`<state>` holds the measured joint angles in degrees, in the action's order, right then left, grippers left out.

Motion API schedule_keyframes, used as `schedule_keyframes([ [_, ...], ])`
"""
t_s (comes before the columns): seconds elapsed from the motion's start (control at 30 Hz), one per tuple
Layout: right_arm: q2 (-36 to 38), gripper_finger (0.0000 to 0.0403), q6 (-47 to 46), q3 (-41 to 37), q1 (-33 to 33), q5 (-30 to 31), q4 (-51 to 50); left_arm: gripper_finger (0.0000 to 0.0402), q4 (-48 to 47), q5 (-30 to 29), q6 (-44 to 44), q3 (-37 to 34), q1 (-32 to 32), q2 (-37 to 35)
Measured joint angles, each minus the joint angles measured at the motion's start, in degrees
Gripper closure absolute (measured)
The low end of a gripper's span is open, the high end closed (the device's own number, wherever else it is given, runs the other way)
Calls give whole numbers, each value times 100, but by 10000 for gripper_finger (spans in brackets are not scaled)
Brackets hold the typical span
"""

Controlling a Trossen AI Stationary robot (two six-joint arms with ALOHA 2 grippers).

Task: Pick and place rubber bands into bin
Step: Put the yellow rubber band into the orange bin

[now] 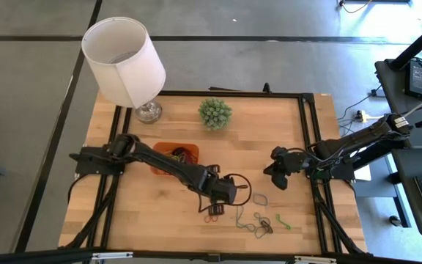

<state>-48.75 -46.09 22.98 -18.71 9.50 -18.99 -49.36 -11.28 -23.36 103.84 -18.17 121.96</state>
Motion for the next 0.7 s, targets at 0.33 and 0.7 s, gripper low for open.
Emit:
schedule_keyframes([
  [0.33,0,359,11,0,-1,7,0,249,226,371,-1493,-27,4,390],
  [0.7,-68,359,143,0,-5,8,102,209,203,310,-1693,-34,-101,946],
])
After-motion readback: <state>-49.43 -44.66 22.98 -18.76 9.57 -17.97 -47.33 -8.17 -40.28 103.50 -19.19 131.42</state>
